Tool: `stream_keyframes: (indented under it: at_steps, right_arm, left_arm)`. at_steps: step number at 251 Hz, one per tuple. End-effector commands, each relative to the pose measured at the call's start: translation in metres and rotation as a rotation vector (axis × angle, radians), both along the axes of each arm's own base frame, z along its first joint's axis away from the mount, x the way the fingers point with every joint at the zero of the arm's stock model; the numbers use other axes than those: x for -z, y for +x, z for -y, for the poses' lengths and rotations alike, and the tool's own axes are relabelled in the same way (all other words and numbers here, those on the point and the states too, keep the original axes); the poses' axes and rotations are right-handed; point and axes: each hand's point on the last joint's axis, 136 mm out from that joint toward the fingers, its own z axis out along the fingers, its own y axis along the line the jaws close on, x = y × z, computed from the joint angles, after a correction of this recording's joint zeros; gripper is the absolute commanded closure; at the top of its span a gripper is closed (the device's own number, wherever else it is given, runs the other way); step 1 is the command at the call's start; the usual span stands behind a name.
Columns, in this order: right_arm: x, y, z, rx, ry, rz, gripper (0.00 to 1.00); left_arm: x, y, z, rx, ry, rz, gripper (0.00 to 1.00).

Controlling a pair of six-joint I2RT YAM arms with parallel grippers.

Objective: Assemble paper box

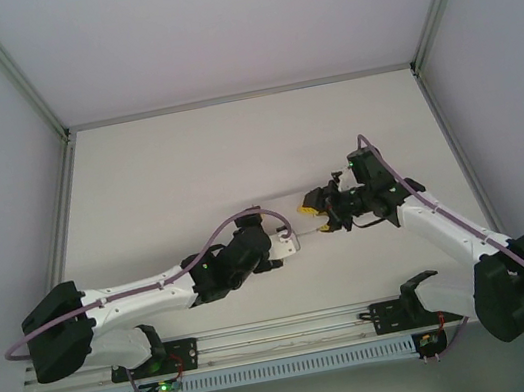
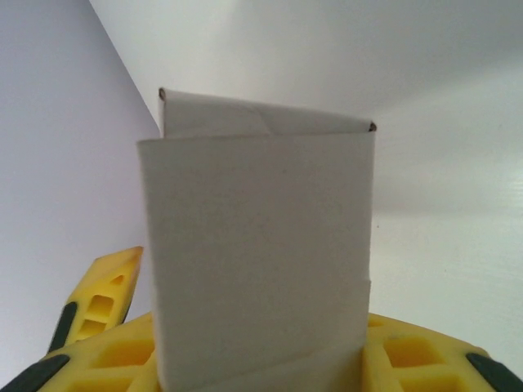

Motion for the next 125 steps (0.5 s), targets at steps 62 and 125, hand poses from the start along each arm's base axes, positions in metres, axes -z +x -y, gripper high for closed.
stream_keyframes:
  at_steps: [62, 125]
  right_arm:
    - [-0.012, -0.008, -0.016, -0.055, 0.055, -0.025, 0.58]
    - [-0.024, -0.010, -0.018, -0.052, 0.068, 0.053, 0.37]
  left_arm:
    - [-0.033, -0.003, 0.010, 0.044, -0.082, 0.075, 0.43]
    - [-0.033, -0.005, 0.017, 0.068, -0.105, 0.054, 0.60]
